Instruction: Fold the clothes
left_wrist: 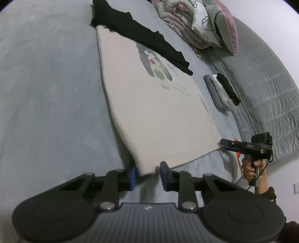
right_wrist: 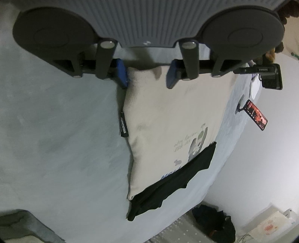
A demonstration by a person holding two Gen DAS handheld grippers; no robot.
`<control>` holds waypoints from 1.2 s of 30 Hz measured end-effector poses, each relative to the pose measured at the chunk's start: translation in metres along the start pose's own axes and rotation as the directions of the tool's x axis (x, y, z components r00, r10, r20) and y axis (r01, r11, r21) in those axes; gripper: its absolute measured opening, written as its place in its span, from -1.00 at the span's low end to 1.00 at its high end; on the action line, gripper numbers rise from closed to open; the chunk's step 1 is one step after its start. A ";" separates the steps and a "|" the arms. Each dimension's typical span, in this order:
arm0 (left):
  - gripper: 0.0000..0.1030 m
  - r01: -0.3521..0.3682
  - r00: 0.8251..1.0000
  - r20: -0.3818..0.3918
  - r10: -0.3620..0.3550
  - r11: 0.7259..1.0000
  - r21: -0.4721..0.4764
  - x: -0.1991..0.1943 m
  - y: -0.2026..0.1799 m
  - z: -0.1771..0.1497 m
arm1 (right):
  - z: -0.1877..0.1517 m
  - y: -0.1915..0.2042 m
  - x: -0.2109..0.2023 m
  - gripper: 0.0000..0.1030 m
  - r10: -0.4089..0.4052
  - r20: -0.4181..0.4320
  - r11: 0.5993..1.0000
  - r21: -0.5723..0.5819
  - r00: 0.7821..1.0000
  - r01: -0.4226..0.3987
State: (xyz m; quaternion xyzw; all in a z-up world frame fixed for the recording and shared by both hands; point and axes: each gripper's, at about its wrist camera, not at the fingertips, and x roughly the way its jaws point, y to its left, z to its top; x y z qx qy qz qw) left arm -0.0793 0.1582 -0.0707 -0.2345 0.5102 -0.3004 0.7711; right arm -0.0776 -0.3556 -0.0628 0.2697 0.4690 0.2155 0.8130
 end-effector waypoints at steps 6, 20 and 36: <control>-0.83 0.028 0.999 -0.016 -0.028 1.000 -0.014 -0.002 0.001 0.002 | 0.001 -0.005 -0.001 -0.64 0.070 -0.012 0.995 0.066 0.997 -0.069; -0.83 0.220 0.956 0.220 -0.195 0.971 -0.093 -0.021 0.005 0.029 | 0.035 0.008 -0.013 -0.65 0.209 0.199 0.964 0.120 0.958 -0.235; -0.83 0.222 0.918 0.393 -0.060 0.897 -0.382 0.008 0.050 0.091 | 0.090 -0.005 0.032 -0.65 0.098 0.334 0.948 0.255 0.938 -0.190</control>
